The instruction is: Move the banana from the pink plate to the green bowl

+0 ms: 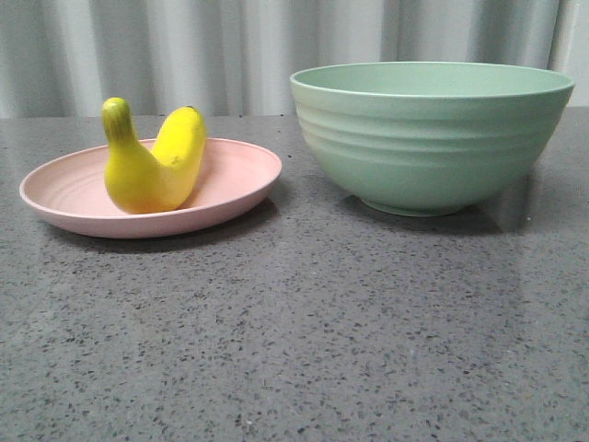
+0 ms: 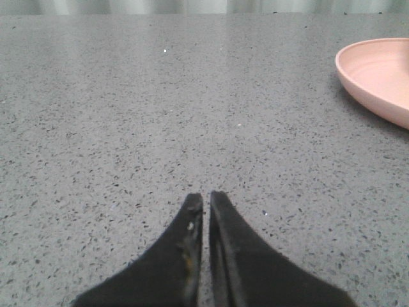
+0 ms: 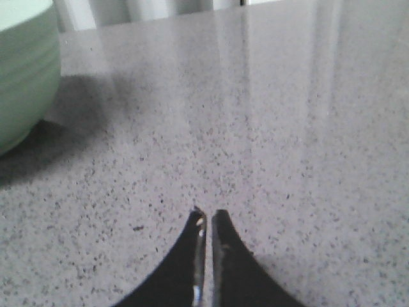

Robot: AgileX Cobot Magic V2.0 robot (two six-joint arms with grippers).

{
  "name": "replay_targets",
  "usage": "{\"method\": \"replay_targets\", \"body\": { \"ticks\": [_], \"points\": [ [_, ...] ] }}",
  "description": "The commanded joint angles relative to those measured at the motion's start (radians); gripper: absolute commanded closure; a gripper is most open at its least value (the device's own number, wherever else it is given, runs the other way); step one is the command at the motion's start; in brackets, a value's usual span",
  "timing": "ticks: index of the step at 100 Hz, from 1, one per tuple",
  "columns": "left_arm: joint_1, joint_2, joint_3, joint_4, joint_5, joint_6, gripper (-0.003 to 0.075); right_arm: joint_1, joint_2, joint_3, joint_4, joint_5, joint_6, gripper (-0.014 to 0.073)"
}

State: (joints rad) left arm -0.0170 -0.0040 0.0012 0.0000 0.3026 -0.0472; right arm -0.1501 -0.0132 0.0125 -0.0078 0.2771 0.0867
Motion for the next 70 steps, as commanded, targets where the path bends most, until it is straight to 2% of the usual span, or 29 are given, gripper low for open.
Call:
{"method": "replay_targets", "body": {
  "ticks": [1,15,43,58,70],
  "points": [
    [0.002,-0.032,0.025,-0.006,-0.106,-0.01,0.0739,-0.004,-0.016,0.026,0.008,-0.104,-0.012,0.0673],
    [0.002,-0.032,0.025,-0.013,-0.142,-0.01,0.0739,-0.004,-0.016,0.026,0.083,-0.147,-0.01,0.0673],
    [0.002,-0.032,0.025,-0.017,-0.266,-0.01,0.0739,-0.004,-0.016,0.026,0.083,-0.32,-0.01,0.0673],
    [0.002,-0.032,0.011,-0.04,-0.303,-0.01,0.0739,-0.004,-0.016,0.015,0.083,-0.314,-0.01,0.0673],
    [0.002,-0.032,-0.034,-0.04,-0.292,-0.01,0.0739,-0.004,-0.005,-0.035,0.083,-0.246,-0.01,0.0673]
  ]
}}
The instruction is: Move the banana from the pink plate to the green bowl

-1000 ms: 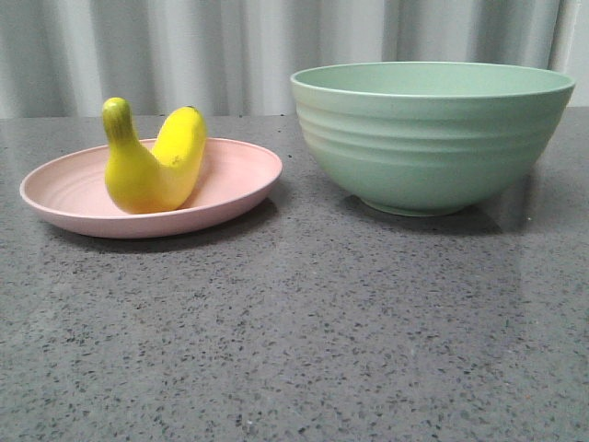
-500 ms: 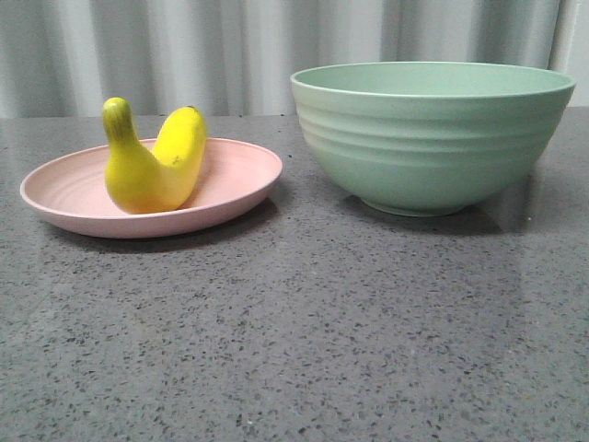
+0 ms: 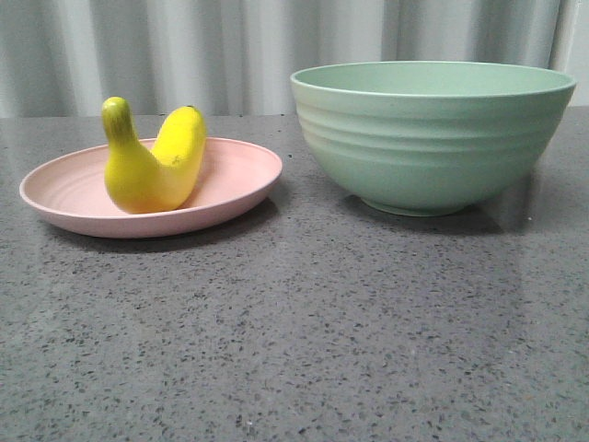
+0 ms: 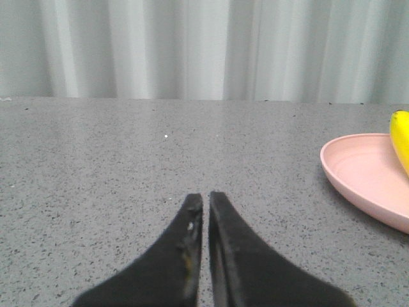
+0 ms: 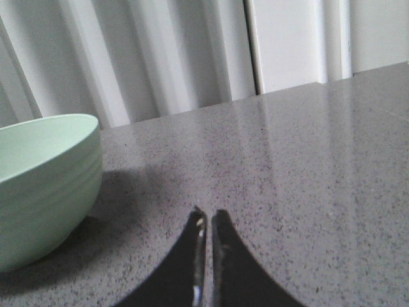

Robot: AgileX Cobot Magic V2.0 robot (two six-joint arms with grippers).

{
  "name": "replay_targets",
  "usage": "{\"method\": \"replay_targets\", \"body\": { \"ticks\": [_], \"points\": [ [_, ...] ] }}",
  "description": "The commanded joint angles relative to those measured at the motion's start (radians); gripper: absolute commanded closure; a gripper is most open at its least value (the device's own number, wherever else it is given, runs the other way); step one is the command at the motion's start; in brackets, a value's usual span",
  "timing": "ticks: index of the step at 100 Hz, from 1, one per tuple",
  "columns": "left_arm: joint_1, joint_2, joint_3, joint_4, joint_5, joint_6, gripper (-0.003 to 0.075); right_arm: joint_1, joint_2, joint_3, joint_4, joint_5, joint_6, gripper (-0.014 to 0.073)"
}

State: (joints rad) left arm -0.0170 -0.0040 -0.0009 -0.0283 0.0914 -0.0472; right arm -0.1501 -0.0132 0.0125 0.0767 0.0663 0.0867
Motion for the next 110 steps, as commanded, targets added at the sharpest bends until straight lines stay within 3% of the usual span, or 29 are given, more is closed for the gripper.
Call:
{"method": "replay_targets", "body": {
  "ticks": [1,69,85,102,110],
  "points": [
    [0.002,-0.032,-0.039,-0.011,-0.076,-0.01,0.0739,-0.004,-0.002,-0.044,-0.004,-0.026,-0.01,0.0673],
    [0.002,0.23,-0.433,0.023,0.135,-0.01,0.0739,-0.004,0.242,-0.363,-0.045,0.23,-0.015,0.0673],
    [0.002,0.327,-0.514,0.023,0.126,-0.01,0.0739,-0.004,0.317,-0.446,-0.047,0.315,-0.015,0.0673],
    [0.002,0.388,-0.535,0.015,0.102,-0.01,0.0736,-0.004,0.342,-0.451,-0.059,0.286,-0.016,0.0673],
    [0.002,0.399,-0.535,0.004,0.069,-0.01,0.0673,-0.004,0.342,-0.451,-0.059,0.298,-0.016,0.0673]
  ]
}}
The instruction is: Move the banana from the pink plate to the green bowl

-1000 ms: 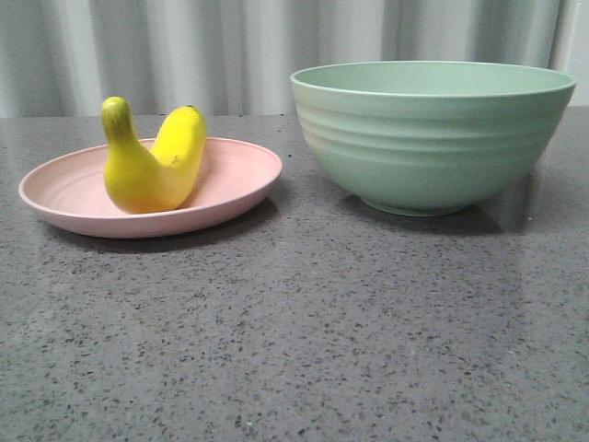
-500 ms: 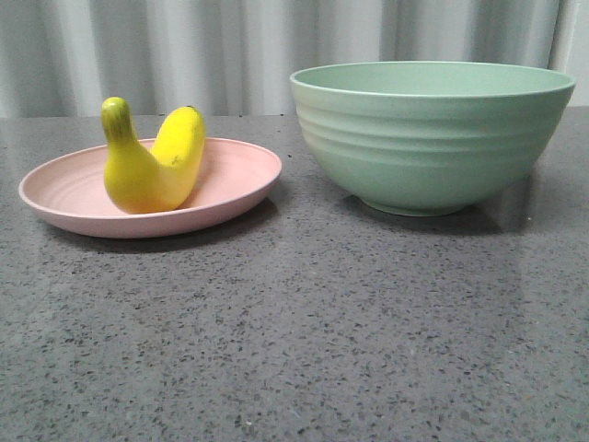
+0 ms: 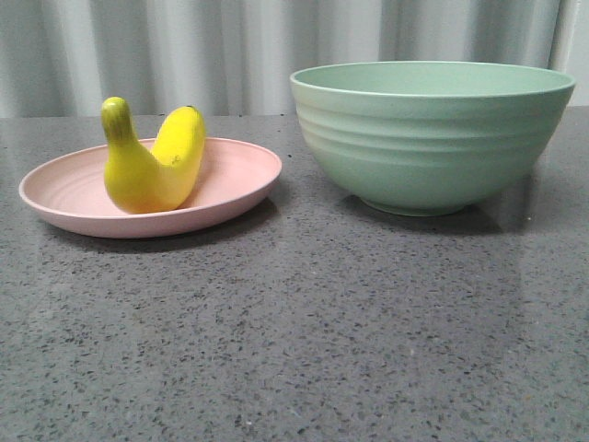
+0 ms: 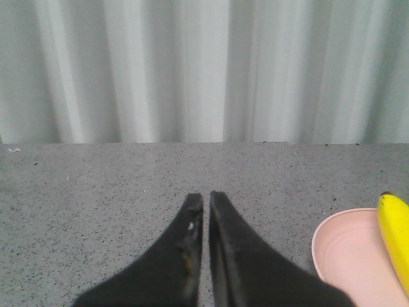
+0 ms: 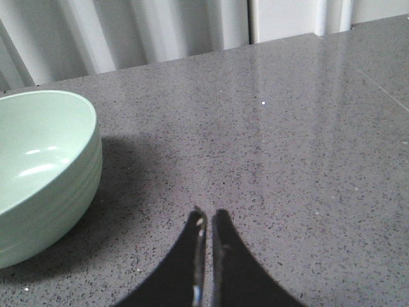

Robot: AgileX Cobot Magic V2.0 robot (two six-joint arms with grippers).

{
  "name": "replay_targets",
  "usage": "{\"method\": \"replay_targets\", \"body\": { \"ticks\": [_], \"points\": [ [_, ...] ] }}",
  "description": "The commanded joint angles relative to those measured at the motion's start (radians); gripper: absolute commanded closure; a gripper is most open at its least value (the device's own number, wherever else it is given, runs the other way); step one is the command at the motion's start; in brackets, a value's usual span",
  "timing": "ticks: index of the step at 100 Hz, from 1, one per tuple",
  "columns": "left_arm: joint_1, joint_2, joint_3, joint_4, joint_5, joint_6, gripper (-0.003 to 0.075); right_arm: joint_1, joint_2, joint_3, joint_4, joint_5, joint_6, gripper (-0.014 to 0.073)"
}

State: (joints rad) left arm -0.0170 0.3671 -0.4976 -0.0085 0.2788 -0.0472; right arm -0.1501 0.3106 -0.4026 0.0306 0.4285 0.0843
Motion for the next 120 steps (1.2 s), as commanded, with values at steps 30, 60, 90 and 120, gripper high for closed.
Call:
{"method": "replay_targets", "body": {
  "ticks": [30,60,90,120],
  "points": [
    [0.0,0.116,-0.056,-0.127,-0.188,-0.01,0.0313,-0.004,0.018,-0.034,-0.013,-0.057,-0.014,0.0673],
    [-0.141,0.334,-0.283,-0.185,0.098,-0.01,0.0323,-0.004,0.018,-0.034,-0.013,-0.057,-0.014,0.0673],
    [-0.31,0.645,-0.477,-0.239,0.253,-0.01,0.0323,-0.004,0.018,-0.034,-0.013,-0.063,-0.014,0.0673],
    [-0.383,0.905,-0.673,-0.309,0.437,-0.01,0.0323,-0.004,0.018,-0.034,-0.013,-0.063,-0.014,0.0673]
  ]
}}
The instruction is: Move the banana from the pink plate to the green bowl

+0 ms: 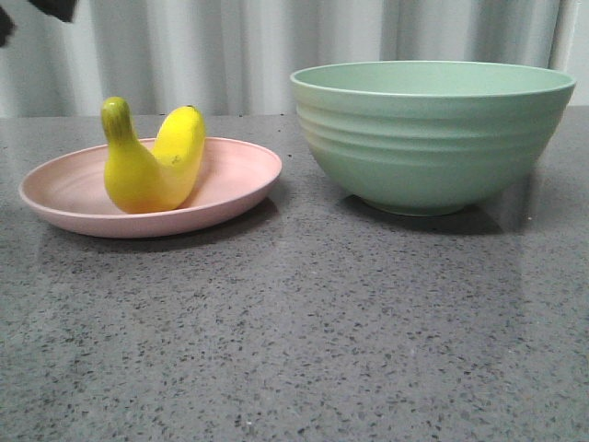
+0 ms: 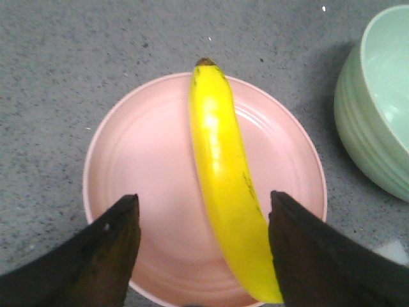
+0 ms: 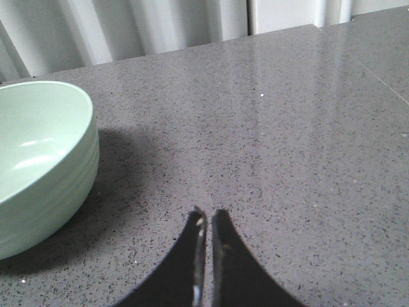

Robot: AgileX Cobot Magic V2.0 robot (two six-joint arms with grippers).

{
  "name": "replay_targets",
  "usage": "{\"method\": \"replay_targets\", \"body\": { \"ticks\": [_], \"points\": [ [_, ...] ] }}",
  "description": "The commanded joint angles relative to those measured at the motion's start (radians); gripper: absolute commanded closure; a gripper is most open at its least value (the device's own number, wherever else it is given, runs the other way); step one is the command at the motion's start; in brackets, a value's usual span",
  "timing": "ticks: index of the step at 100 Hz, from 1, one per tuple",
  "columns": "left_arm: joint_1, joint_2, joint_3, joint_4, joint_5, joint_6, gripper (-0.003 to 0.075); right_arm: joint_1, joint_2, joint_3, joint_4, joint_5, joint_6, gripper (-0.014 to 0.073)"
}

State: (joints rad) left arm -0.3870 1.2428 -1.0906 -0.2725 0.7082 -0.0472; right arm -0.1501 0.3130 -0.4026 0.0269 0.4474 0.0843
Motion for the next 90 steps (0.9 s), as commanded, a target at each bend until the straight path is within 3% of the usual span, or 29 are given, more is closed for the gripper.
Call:
{"method": "replay_targets", "body": {
  "ticks": [1,30,90],
  "points": [
    [-0.013,0.034,-0.084,-0.047,0.013,-0.01,0.0323,-0.004,0.016,-0.034,-0.009,-0.082,-0.014,0.0673],
    [-0.013,0.186,-0.204,-0.079,0.185,-0.01,0.0323,-0.004,0.016,-0.034,-0.009,-0.082,-0.014,0.0673],
    [-0.085,0.293,-0.208,-0.072,0.203,-0.032,0.0331,-0.004,0.016,-0.034,-0.009,-0.089,-0.014,0.0673]
  ]
}}
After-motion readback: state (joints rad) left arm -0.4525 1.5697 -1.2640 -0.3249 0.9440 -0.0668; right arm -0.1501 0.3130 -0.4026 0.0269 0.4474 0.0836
